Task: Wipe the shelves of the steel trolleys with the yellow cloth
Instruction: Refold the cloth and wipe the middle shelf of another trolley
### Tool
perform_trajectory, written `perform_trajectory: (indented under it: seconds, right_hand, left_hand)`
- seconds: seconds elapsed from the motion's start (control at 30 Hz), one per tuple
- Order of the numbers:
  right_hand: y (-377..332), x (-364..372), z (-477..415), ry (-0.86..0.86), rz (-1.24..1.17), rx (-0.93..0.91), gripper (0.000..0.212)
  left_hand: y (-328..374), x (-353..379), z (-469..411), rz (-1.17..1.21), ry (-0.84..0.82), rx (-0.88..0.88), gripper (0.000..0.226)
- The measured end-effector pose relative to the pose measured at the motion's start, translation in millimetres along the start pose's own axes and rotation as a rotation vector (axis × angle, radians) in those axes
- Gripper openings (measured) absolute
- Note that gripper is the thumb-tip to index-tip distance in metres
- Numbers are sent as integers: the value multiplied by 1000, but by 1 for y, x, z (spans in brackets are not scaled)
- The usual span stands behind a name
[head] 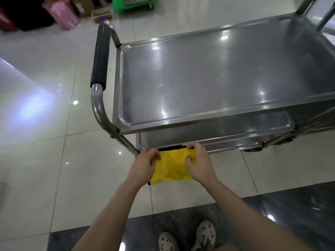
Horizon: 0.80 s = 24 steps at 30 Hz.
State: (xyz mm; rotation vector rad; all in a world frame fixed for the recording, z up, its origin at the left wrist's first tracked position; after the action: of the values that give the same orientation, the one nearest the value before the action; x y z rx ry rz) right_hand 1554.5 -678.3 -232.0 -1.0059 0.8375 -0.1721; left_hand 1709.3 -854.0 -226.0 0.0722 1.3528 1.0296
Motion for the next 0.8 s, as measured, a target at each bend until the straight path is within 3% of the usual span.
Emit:
perform_trajectory:
  seconds: [0.27, 0.6, 0.7, 0.8]
  right_hand:
    - [78, 79, -56, -47, 89, -91, 43]
    - [89, 108, -155, 215, 156, -299, 25]
    - [99, 126, -193, 107, 468, -267, 42]
    - [112, 153, -201, 128, 656, -297, 59]
  left_hand:
    - [-83, 65, -53, -54, 160, -44, 20]
    - [-110, 53, -153, -110, 343, 68, 20]
    - [-121, 59, -160, -128, 424, 162, 29]
    - [-143, 90, -130, 28, 643, 308, 23]
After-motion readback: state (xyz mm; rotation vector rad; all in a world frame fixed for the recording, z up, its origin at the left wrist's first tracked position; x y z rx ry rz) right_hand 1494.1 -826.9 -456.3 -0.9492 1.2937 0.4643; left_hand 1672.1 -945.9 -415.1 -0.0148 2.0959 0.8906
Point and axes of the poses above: each hand's wrist, its own z-axis away from the middle knuckle, its own x-axis out of the palm, y = z × x, the point moved 4 cm from there along -z, towards the middle knuckle, and after that the axes turned 5 degrees about -y, right-handed, at the moved point
